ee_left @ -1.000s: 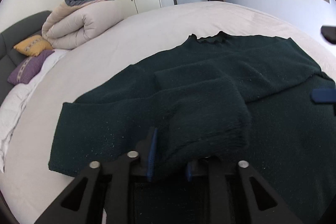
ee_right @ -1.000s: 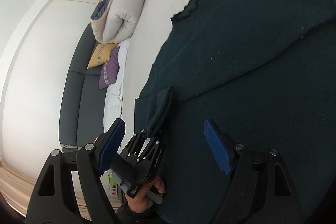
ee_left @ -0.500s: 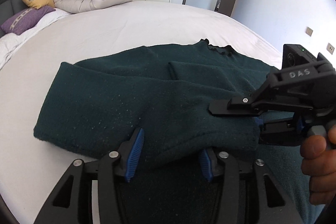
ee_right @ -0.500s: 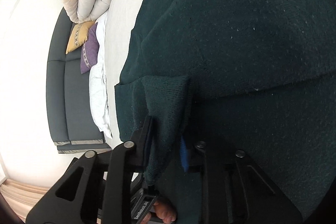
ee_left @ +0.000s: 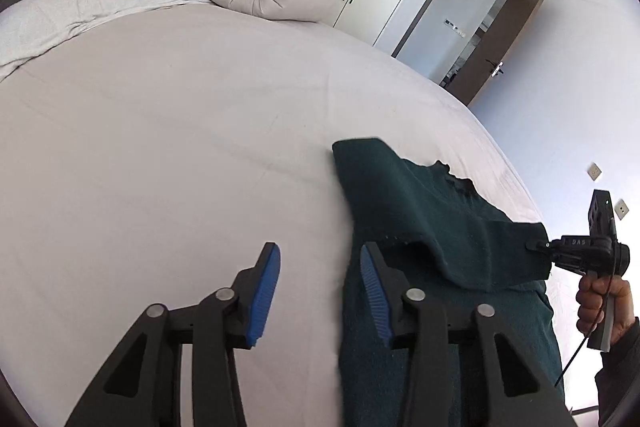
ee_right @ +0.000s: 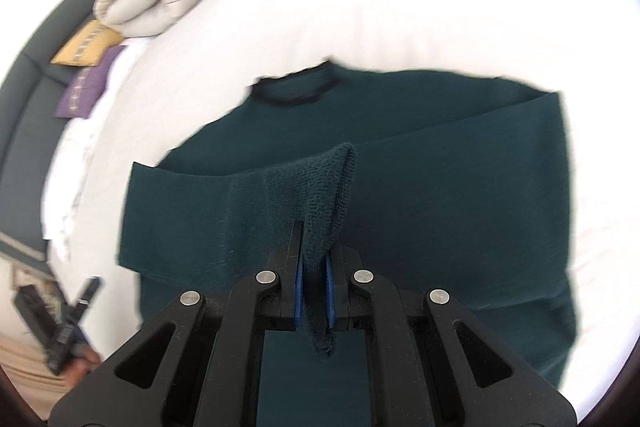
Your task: Fold small clothes
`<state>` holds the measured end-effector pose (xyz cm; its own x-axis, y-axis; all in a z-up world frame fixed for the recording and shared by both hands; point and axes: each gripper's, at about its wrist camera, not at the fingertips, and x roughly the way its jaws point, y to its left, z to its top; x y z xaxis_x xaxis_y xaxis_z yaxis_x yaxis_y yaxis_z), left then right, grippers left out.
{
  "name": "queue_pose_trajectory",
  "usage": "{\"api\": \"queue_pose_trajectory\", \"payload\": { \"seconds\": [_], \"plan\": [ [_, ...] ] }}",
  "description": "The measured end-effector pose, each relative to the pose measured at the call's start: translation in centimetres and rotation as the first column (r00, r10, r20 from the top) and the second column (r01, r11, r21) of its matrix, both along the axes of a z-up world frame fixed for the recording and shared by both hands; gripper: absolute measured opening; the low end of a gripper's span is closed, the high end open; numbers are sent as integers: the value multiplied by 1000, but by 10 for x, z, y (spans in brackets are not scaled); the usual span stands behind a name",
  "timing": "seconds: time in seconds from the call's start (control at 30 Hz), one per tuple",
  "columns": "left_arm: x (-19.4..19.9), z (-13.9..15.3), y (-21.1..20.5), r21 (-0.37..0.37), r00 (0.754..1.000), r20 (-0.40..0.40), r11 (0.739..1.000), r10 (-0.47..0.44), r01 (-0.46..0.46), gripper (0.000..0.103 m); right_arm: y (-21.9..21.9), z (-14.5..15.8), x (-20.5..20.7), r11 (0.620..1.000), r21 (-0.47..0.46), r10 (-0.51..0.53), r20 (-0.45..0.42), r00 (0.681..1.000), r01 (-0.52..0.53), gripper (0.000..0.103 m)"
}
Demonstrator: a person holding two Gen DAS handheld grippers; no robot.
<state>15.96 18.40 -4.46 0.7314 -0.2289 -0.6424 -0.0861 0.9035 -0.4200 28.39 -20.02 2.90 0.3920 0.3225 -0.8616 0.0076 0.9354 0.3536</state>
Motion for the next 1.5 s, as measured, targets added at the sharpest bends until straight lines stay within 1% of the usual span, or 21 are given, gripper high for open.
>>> {"api": "queue_pose_trajectory", "payload": {
  "seconds": [0.03,0.1,0.17,0.3,0.4,0.43,0.47,0.5,0.63,0.73,0.8,0.87,0.97,1.03,1.1,1.2,1.27,1.33,1.37,1.43,1.5],
  "plan": [
    [4,4,4,-4,1000,3,1000,1,-1,36,-5,-1,5,1000,-8,-12,-4,1000,12,7],
    [14,10,5,-2,1000,6,1000,-12,12,34,-17,-7,11,999,-14,-32,-15,999,32,7],
    [25,16,0,5,999,8,999,-33,33,29,-44,-25,-1,998,-39,-39,-13,999,39,7],
    [50,21,-20,24,995,-1,995,-95,95,29,-50,-35,-5,998,-48,-51,-17,999,50,7],
    [76,19,-38,26,989,-25,989,-147,148,29,-54,-52,1,997,-66,-35,-15,999,34,7],
    [83,17,-44,27,986,-36,987,-160,161,29,-50,-56,4,997,-73,-31,-14,999,30,7],
    [92,15,-49,22,983,-49,984,-176,177,24,-49,-58,5,996,-80,-29,-14,999,28,7],
    [99,13,-55,17,981,-61,982,-186,188,22,-49,-57,5,996,-80,-28,-15,999,27,7],
    [126,3,-77,40,969,-110,973,-223,228,22,-45,-55,7,997,-78,-24,-8,1000,23,7],
    [139,-20,-88,86,956,-187,966,-224,243,22,-44,-57,4,995,-99,-11,-8,1000,11,7],
    [143,-41,-84,98,952,-223,967,-208,234,16,-44,-64,5,995,-97,-13,-14,1000,11,7],
    [140,-49,-73,51,960,-194,975,-204,217,10,-50,-72,4,998,-67,-20,-12,1000,19,7],
    [136,-50,-62,5,959,-182,975,-217,222,10,-63,-79,2,998,23,-52,2,999,52,7],
    [137,-47,-53,-56,958,-180,975,-221,215,10,-70,-81,0,995,76,-67,4,998,66,8],
    [140,-38,-38,-115,968,-165,978,-191,173,10,-75,-82,-3,991,113,-76,9,997,75,8],
    [157,-30,-32,-144,970,-151,975,-188,167,10,-79,-87,-4,985,153,-83,11,997,80,8],
    [171,-35,-33,-155,965,-171,973,-199,173,10,-80,-89,-4,980,177,-95,7,995,93,9],
    [179,-48,-33,-130,957,-218,978,-190,164,9,-81,-90,-4,977,188,-101,8,995,97,9],
    [177,-52,-34,-125,958,-215,978,-188,164,6,-81,-91,-4,976,193,-102,10,995,98,9],
    [166,-50,-38,-96,964,-188,980,-190,174,6,-82,-93,-5,972,212,-105,13,994,100,9],
    [152,-43,-46,-38,964,-172,979,-202,198,9,-86,-95,-6,965,241,-110,13,994,104,9]
  ]
}}
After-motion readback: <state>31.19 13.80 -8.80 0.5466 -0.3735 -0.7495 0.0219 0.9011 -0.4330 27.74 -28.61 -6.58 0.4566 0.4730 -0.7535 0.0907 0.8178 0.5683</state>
